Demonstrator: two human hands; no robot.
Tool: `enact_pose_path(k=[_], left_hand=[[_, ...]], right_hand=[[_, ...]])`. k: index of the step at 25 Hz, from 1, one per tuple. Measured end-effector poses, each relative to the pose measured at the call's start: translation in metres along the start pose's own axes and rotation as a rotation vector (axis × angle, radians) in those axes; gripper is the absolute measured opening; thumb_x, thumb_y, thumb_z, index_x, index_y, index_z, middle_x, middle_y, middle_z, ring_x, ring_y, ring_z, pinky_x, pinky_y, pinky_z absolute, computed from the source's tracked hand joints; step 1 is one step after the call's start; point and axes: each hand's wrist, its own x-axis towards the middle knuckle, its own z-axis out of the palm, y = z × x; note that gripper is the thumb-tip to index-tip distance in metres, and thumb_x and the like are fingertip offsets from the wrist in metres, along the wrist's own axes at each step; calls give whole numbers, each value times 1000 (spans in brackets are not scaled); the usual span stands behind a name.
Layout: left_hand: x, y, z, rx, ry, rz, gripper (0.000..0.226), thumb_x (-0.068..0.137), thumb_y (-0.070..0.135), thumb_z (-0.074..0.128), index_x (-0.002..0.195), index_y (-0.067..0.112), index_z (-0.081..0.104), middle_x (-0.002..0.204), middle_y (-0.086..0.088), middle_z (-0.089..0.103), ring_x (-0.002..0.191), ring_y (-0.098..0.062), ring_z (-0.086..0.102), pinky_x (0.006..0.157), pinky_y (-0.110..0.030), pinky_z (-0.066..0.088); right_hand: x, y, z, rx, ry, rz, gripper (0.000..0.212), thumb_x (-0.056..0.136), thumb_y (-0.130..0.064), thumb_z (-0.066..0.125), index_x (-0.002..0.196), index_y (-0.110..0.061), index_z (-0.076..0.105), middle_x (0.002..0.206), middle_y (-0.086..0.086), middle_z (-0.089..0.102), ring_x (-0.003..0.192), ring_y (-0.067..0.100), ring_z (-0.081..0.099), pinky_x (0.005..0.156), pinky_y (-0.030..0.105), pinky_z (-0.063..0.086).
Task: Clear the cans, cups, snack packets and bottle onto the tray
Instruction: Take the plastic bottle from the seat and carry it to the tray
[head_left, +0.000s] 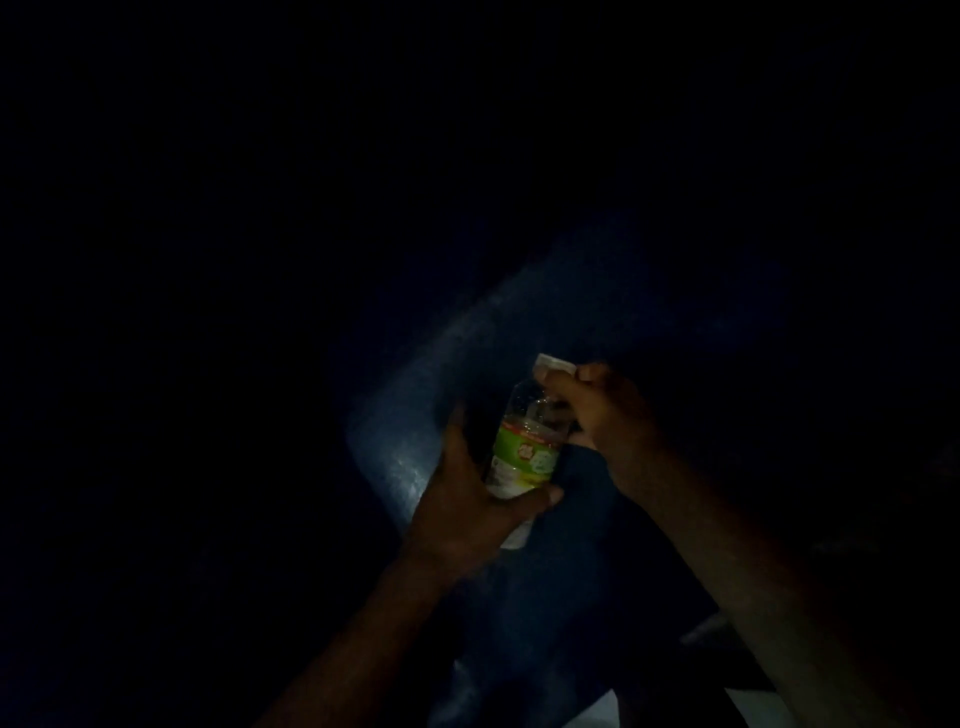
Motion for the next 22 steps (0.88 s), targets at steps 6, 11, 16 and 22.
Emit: enact_pose_path(k=[6,11,16,22], left_hand=[[-19,-8,3,363,101,99,92,65,43,83,137,25,29,119,9,61,100,-9,62,78,-27,52],[-67,-22,-4,266,131,73,48,73,36,77,107,38,44,95,8,69,85,-15,69,75,-39,58],[-132,-17,-12,320,165,112,64,67,39,82,119,33,44,109,1,69,95,-20,68,82,-44,58],[-221,4,-4,563,172,239,85,62,64,76,129,31,35,126,1,61,107,-23,64,80,-32,50]], right_hand=[[-41,21,17,133,-2,122,38,81,-40,73,113,-21,64,104,3,70,88,19,68,53,26,52],[-87,28,13,103,-59,51,26,80,-37,77,96,-20,65,101,5,72,88,18,71,67,34,61],[-152,28,10,102,-80,-10,31,77,-33,80,91,-8,70,93,10,75,85,21,73,77,40,62],[-250,43,-9,183,27,-51,35,77,-34,80,95,-6,70,91,9,75,79,19,72,70,33,61]])
